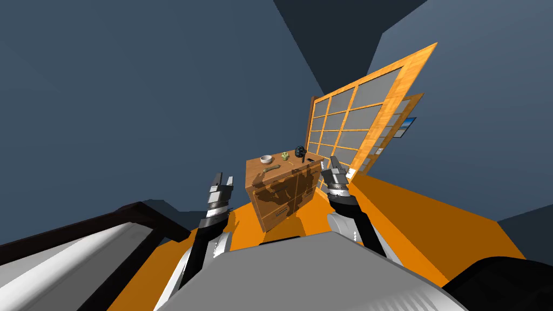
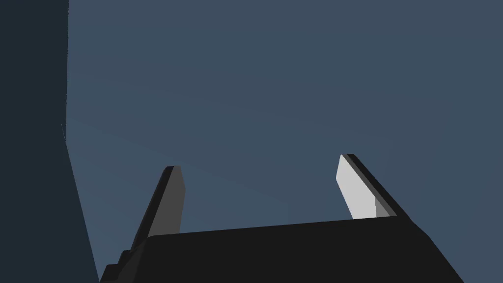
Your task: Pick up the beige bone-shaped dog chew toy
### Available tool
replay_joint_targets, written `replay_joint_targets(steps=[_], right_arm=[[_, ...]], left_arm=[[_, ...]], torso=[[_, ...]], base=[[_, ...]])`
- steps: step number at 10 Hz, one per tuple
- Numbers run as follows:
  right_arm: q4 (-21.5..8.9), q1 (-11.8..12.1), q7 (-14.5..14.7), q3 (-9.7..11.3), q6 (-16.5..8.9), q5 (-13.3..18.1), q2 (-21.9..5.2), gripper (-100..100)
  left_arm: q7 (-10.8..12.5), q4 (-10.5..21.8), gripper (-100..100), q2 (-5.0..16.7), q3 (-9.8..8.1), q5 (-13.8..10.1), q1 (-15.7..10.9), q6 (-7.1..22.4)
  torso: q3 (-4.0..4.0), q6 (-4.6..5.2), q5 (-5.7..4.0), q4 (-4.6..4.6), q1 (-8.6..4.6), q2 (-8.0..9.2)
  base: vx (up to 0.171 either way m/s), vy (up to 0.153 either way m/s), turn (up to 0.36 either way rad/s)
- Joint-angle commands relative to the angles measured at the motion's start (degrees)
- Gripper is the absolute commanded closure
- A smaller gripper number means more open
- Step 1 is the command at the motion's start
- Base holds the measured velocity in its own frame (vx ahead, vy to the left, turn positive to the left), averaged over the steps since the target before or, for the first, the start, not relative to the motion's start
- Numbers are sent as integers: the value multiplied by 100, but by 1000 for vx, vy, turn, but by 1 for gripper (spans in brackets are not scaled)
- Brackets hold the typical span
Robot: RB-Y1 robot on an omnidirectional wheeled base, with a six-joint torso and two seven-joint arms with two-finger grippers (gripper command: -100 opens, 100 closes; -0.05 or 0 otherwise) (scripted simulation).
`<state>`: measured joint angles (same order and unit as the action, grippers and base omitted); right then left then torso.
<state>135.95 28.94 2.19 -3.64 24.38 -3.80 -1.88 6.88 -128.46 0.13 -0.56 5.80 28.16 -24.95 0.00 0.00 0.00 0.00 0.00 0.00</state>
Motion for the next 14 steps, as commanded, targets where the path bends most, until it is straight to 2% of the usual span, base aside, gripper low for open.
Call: replay_joint_targets(steps=[1,4,5,6,7,8,9,10,11,12,14], right_arm=[[0,0,0,0,0,0,0,0],[0,0,0,0,0,0,0,0],[0,0,0,0,0,0,0,0],[0,0,0,0,0,0,0,0],[0,0,0,0,0,0,0,0],[0,0,0,0,0,0,0,0],[0,0,0,0,0,0,0,0],[0,0,0,0,0,0,0,0],[0,0,0,0,0,0,0,0],[0,0,0,0,0,0,0,0],[0,0,0,0,0,0,0,0]], left_arm=[[-5,43,-100,214,-2,24,-93,141],[-26,202,-100,584,-6,128,-450,614],[-26,202,-100,584,-6,128,-450,706],[-36,270,-100,673,-8,182,-620,915],[-36,270,-100,673,-8,182,-620,976],[-49,344,-100,747,-9,245,-811,1173],[-49,344,-100,747,-9,245,-811,1280],[-63,424,-100,806,-11,315,-1019,1466],[-63,424,-100,806,-11,315,-1019,1614],[-79,510,-100,854,-12,392,-1243,1785],[-79,510,-100,854,-12,392,-1243,1975]], torso=[[0,0,0,0,0,0],[-3,0,-1,1,-5,6],[-5,0,-2,2,-8,8],[-4,1,-2,2,-8,7],[-4,0,-1,1,-5,6],[-3,0,-1,1,-4,5],[-3,-1,-1,1,-4,6],[-3,0,-1,1,-5,6],[-4,0,-1,2,-7,7],[-4,0,-1,2,-6,7],[-5,0,-2,2,-8,8]], base=[[-5,-7,39],[-23,-20,76],[-20,-21,30],[-20,-15,61],[-17,-11,42],[-22,-11,90],[-20,-15,40],[-27,-19,82],[-23,-15,51],[-27,-19,98],[-19,-16,26]])
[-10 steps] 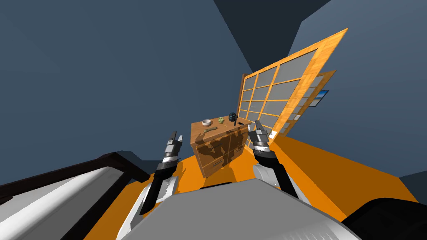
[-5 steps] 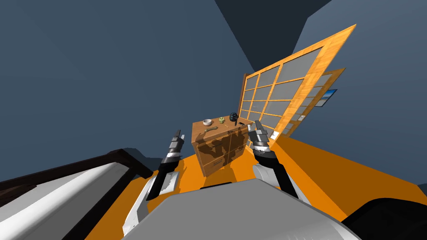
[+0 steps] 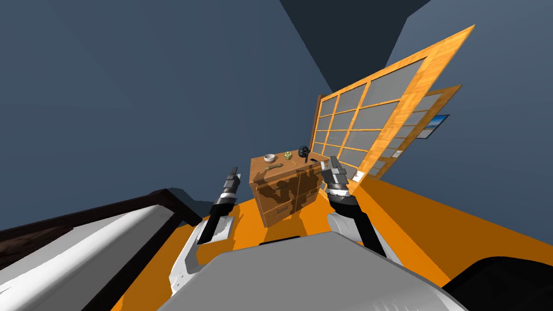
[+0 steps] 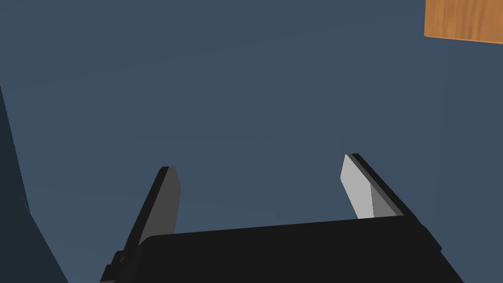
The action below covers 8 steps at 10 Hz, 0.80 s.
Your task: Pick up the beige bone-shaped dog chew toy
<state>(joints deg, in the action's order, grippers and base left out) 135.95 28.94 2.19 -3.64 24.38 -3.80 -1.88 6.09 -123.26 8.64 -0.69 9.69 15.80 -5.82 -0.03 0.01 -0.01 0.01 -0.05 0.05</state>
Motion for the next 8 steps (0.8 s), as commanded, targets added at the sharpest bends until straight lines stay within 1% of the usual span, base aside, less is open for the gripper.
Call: replay_joint_targets(steps=[1,2,3,4,5,6,7,8], right_arm=[[0,0,0,0,0,0,0,0],[0,0,0,0,0,0,0,0],[0,0,0,0,0,0,0,0],[0,0,0,0,0,0,0,0],[0,0,0,0,0,0,0,0],[0,0,0,0,0,0,0,0],[0,0,0,0,0,0,0,0],[0,0,0,0,0,0,0,0]], left_arm=[[-16,82,-100,41,0,84,-246,286],[-16,82,-100,41,0,84,-246,433],[-34,180,-100,71,-2,168,-482,610],[-34,180,-100,71,-2,168,-499,797],[-34,180,-100,71,-2,168,-499,851],[-52,283,-100,96,-5,253,-765,1081],[-52,283,-100,96,-5,253,-765,1232],[-52,283,-100,96,-5,253,-765,1272]], torso=[[0,0,0,0,0,0],[0,-2,0,0,0,1],[-1,0,0,0,-1,1],[-2,-1,-1,1,-4,4],[-2,0,-1,1,-4,4],[0,0,0,0,0,0],[0,-2,0,0,0,-1],[0,0,0,0,-1,1]], base=[[-21,-11,99],[-24,-17,67],[-35,-25,130],[-31,-23,53],[-12,-8,-20],[-19,-11,119],[-23,-18,66],[-12,-11,-8]])
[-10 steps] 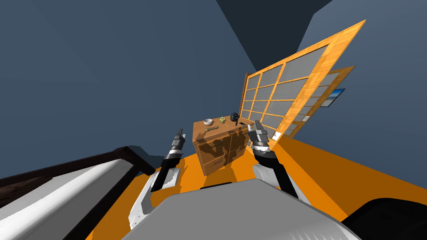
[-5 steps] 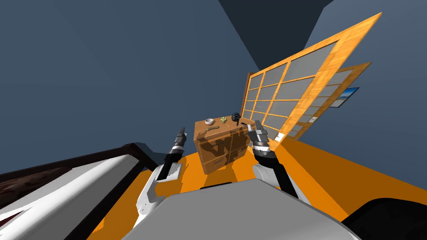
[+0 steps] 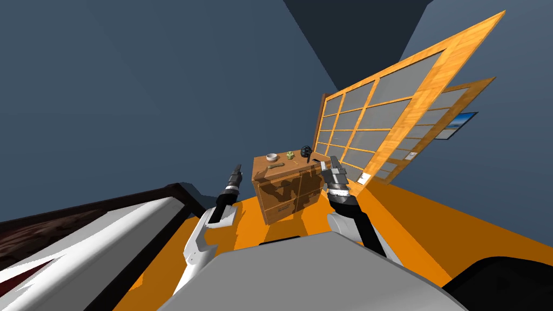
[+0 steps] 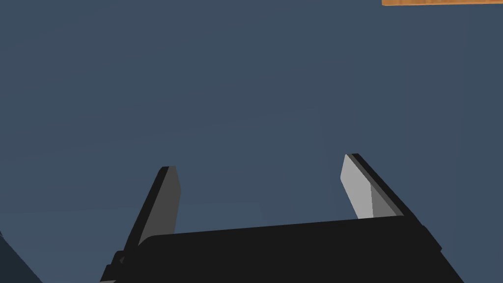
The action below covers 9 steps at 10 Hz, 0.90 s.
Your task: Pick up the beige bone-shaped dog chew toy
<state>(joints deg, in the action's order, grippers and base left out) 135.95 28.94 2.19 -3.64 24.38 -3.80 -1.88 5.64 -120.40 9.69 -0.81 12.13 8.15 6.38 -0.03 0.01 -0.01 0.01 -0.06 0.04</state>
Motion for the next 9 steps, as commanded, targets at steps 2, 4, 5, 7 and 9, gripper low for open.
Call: replay_joint_targets(steps=[2,4,5,7,9], right_arm=[[0,0,0,0,0,0,0,0],[0,0,0,0,0,0,0,0],[0,0,0,0,0,0,0,0],[0,0,0,0,0,0,0,0],[0,0,0,0,0,0,0,0]], left_arm=[[-26,108,-100,12,2,93,-276,445],[-44,225,-100,31,-3,174,-559,801],[-44,225,-100,31,-3,174,-559,928],[-62,351,-100,46,-9,250,-847,1308],[-78,487,-100,58,-17,318,-1128,1582]], torso=[[0,-2,0,0,-1,0],[-3,-1,-1,1,-6,5],[-2,0,-1,1,-5,4],[0,-1,-1,0,-3,1],[2,0,0,-1,-1,-3]], base=[[-23,-22,97],[-32,-27,83],[-10,-11,-4],[-20,-23,89],[-12,-19,47]])
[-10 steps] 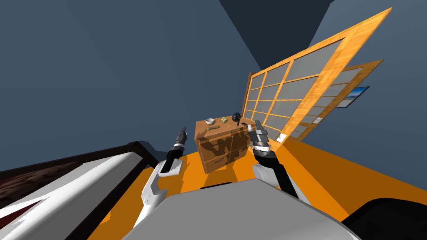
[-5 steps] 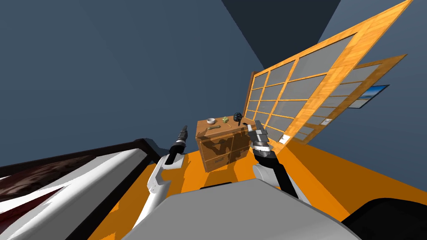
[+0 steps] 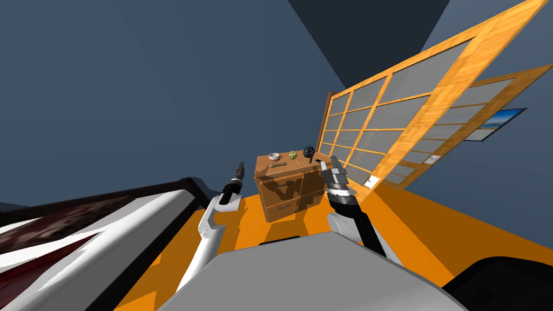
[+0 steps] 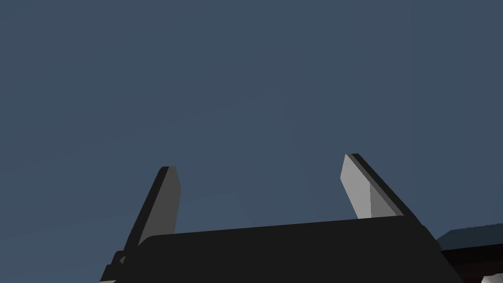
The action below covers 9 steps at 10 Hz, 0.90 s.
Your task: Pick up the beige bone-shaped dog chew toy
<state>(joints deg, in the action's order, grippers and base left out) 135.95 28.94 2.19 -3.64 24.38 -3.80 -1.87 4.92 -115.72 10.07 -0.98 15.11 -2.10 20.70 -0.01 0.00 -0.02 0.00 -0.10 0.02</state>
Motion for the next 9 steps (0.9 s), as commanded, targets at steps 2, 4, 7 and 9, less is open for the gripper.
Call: replay_joint_targets(steps=[2,4,7,9], right_arm=[[0,0,0,0,0,0,0,0],[0,0,0,0,0,0,0,0],[0,0,0,0,0,0,0,0],[0,0,0,0,0,0,0,0]], left_arm=[[-7,19,-100,21,-1,20,-110,392],[-22,166,-100,31,-11,79,-399,748],[-35,325,-100,41,-23,128,-687,1200],[-47,495,-100,51,-38,164,-963,1507]], torso=[[-1,0,-1,0,-2,2],[0,0,0,0,0,0],[1,0,0,0,-2,-1],[1,1,0,-1,1,-2]], base=[[-15,-23,38],[-16,-27,84],[-11,-26,51],[-7,-24,38]])
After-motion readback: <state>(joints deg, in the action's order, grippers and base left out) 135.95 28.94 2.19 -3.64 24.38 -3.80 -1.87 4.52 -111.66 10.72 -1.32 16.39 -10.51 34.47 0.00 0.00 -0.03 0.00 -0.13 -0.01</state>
